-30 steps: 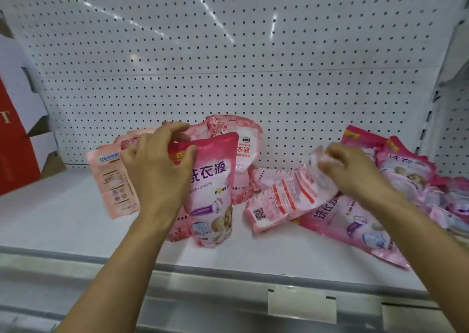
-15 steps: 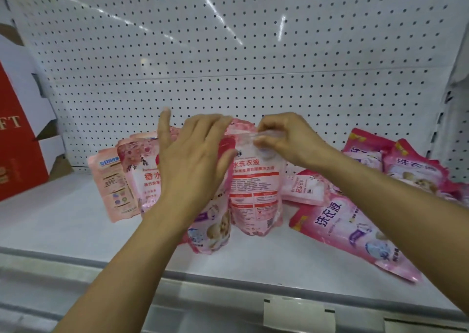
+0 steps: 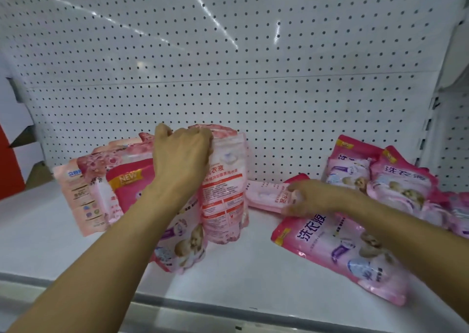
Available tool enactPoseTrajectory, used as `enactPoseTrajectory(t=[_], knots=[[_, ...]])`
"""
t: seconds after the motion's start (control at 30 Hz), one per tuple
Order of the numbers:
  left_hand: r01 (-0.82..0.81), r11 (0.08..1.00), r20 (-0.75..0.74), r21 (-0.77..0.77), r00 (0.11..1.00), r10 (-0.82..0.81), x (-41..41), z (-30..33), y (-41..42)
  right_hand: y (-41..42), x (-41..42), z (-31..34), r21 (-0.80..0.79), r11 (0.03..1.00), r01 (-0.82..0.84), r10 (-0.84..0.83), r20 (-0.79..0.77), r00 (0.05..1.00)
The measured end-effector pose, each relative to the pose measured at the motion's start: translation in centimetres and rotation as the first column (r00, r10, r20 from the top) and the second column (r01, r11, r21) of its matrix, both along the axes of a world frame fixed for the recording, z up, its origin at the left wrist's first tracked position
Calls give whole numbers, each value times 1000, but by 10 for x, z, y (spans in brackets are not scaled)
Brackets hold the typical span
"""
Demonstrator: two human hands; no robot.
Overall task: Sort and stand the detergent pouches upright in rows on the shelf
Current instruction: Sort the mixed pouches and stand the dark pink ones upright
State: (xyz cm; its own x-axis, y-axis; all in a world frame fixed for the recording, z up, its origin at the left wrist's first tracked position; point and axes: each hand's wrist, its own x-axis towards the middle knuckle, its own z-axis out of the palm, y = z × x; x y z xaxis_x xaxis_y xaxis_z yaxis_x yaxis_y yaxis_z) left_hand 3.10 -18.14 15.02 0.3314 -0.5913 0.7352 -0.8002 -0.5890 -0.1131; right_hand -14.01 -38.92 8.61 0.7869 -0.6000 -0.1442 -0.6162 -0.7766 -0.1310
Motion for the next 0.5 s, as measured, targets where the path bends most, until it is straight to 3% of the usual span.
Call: enactPoseTrajectory(t=[0.07, 0.2, 0.3, 0.4, 0.5], knots=[[-32, 999, 14, -14, 999, 32, 1, 0, -4, 1, 5, -15, -134, 991, -23, 3, -152, 988], [-14, 999, 20, -45, 1000, 15, 3, -3, -6, 3, 12, -15, -476, 862, -174, 127, -130, 983], [9, 997, 21, -72, 1000, -7, 5, -5, -4, 7, 15, 3, -561, 791, -244, 164, -190, 968], [19, 997, 7, -80, 1000, -19, 9, -6, -2, -3, 16, 40, -633, 758, -158, 146, -71, 987], [42, 994, -3, -98, 999, -43, 13, -8, -2, -21, 23, 78, -522, 853, 4, 124, 209, 970]])
